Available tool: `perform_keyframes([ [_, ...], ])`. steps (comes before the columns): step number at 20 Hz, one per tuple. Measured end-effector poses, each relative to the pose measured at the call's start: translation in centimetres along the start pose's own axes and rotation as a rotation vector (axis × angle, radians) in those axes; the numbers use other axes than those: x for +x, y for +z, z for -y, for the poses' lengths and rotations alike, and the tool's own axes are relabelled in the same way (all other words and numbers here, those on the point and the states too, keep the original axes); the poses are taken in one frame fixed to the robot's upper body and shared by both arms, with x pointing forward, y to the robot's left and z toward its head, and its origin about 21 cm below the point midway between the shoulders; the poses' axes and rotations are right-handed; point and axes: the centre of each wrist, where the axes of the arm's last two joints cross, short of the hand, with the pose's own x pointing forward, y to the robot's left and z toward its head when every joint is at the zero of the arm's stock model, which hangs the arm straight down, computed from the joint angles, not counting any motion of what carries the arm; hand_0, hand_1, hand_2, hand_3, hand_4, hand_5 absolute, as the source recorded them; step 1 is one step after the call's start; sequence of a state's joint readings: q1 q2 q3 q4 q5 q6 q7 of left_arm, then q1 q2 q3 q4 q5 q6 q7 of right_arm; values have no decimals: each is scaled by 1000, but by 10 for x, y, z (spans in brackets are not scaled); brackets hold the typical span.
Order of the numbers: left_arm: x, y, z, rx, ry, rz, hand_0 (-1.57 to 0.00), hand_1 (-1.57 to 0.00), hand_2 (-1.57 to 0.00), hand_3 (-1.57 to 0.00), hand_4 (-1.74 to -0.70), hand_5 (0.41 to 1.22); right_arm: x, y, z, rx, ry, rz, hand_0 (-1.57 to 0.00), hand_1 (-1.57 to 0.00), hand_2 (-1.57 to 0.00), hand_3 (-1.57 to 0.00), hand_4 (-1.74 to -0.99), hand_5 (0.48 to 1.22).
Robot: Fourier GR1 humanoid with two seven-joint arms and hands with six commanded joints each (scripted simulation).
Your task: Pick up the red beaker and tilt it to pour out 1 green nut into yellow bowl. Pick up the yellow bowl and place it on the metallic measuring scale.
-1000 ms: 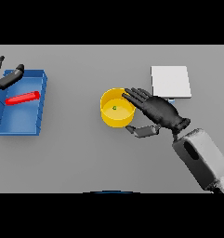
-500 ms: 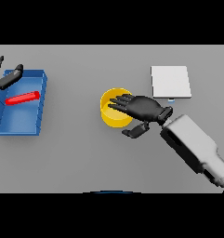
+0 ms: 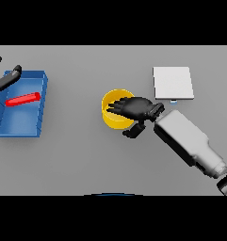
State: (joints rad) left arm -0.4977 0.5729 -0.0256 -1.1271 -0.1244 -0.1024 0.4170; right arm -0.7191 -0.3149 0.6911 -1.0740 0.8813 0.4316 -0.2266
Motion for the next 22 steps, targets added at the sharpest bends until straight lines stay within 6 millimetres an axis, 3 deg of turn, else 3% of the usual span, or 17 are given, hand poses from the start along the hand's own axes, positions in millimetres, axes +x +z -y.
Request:
perform_keyframes([
  [4, 2, -1, -4, 4, -7, 0, 1, 1, 1, 1, -791, 712, -1, -4, 2, 13, -5, -20, -48, -60, -88, -130, -1261, 809],
  [5, 1, -1, -1, 0, -8, 3, 1, 1, 1, 1, -791, 711, 0, -6, 0, 11, 3, -20, -193, -183, -189, -215, -1309, 891],
  [6, -2, -2, 1, -4, -8, -1, 1, 1, 1, 1, -789, 710, 1, -4, 5, 3, 5, 0, -455, -407, -349, -322, -1363, 957],
  [7, 1, -1, -1, -2, -9, 9, 1, 1, 1, 1, -788, 710, 2, -6, -1, 5, 2, 4, -678, -640, -594, -572, -1435, 1010],
  [8, 2, 0, -3, -3, -15, 15, 1, 1, 1, 1, -788, 710, 2, -5, -1, 7, -1, 5, -857, -826, -789, -679, -1492, 1052],
  [10, -2, 0, 0, -11, -8, 15, 1, 1, 1, 1, -787, 707, 1, -4, 2, 6, -5, 30, -1114, -1094, -1071, -882, -1578, 1113],
  [12, -2, -1, 0, -2, -13, 9, 1, 1, 1, 1, -784, 712, -3, -2, 2, 15, -6, 55, -1278, -1266, -1187, -1027, -1637, 1152],
  [17, 3, 1, -1, -5, -6, 17, 1, 1, 1, 1, -786, 707, -2, 2, 6, 40, -21, 30, -1475, -1471, -1353, -1185, -1707, 1198],
  [22, -1, 2, -2, 0, -22, 12, 1, 1, 1, 1, -774, 706, -2, 16, 22, 12, -23, 19, -1540, -1538, -1447, -1165, -1730, 1214],
])
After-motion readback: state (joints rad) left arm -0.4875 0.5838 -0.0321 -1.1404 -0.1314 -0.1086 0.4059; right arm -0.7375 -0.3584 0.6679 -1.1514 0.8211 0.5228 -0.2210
